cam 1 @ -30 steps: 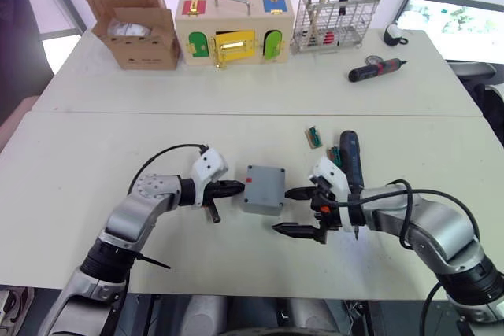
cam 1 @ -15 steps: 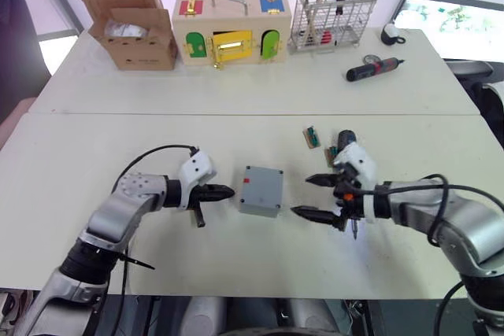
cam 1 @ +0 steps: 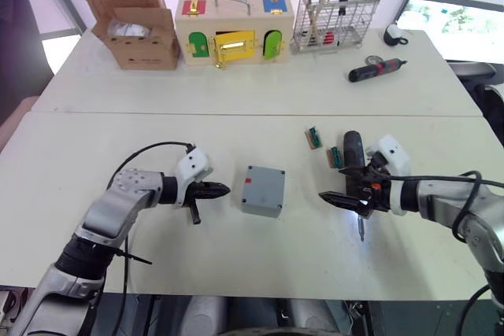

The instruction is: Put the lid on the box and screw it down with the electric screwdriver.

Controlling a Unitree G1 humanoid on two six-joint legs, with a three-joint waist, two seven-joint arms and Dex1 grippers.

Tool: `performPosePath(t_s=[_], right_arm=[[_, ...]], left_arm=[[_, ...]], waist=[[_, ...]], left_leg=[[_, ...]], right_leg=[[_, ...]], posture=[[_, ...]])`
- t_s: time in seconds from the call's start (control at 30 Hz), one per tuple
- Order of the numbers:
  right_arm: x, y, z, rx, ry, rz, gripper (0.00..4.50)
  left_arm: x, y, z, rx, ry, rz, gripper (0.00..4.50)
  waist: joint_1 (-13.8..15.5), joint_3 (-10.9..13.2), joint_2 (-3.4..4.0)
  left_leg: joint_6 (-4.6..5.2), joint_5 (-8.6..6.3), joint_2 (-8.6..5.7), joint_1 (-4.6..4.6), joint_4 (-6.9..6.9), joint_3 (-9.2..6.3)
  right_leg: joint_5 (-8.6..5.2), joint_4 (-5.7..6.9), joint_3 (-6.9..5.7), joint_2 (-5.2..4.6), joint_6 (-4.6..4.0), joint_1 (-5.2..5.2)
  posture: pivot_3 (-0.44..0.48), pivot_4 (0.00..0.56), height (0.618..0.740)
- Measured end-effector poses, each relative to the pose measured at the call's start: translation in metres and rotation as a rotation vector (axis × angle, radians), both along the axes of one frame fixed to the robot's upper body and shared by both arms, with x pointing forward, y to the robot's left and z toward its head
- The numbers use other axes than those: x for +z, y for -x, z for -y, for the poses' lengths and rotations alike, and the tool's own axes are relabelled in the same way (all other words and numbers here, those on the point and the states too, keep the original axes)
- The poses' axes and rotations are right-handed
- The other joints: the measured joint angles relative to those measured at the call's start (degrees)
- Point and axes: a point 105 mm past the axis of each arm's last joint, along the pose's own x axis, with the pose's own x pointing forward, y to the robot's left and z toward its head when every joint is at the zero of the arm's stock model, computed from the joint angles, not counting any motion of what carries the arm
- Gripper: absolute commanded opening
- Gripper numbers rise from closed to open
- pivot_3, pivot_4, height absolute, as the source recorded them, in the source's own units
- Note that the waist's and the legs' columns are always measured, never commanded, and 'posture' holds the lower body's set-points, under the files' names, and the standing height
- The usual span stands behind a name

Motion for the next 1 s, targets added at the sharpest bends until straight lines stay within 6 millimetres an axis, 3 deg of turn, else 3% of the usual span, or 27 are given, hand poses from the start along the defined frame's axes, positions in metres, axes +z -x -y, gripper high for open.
performPosePath(t_s=[0.33, 0.43, 0.6, 1.0], right_arm=[[0.006, -0.004, 0.022, -0.053, 0.049, 0.002, 4.49], [0.013, -0.009, 0.034, -0.093, 0.077, 0.022, 4.49], [0.025, -0.012, 0.037, -0.092, 0.089, 0.051, 4.49], [0.014, -0.024, 0.059, -0.185, 0.095, 0.050, 4.49]], left_arm=[[0.000, 0.000, 0.001, -0.001, 0.004, 0.001, 0.00], [-0.001, 0.001, 0.002, -0.002, 0.008, 0.002, 0.00], [-0.001, 0.001, 0.004, -0.007, 0.018, 0.007, 0.00], [-0.002, 0.001, 0.008, -0.008, 0.027, 0.014, 0.00]], waist=[[0.08, 0.00, 0.00], [0.06, -0.01, 0.00], [0.17, -0.02, 0.02], [0.11, -0.02, 0.02]], left_leg=[[0.00, 0.00, -0.01, 0.00, 0.02, 0.00], [0.00, 0.00, -0.01, 0.00, 0.02, 0.00], [0.00, 0.00, -0.02, 0.00, 0.02, 0.00], [0.00, 0.00, -0.03, 0.00, 0.02, 0.02]], right_leg=[[0.00, 0.00, 0.00, -0.01, 0.00, 0.02], [0.00, 0.00, 0.00, -0.01, 0.00, 0.02], [0.00, 0.00, -0.01, -0.03, 0.00, 0.02], [0.00, 0.00, 0.00, -0.04, 0.00, 0.02]], posture=[[0.000, 0.150, 0.740], [0.000, 0.150, 0.740], [0.000, 0.150, 0.740], [0.000, 0.150, 0.740]])
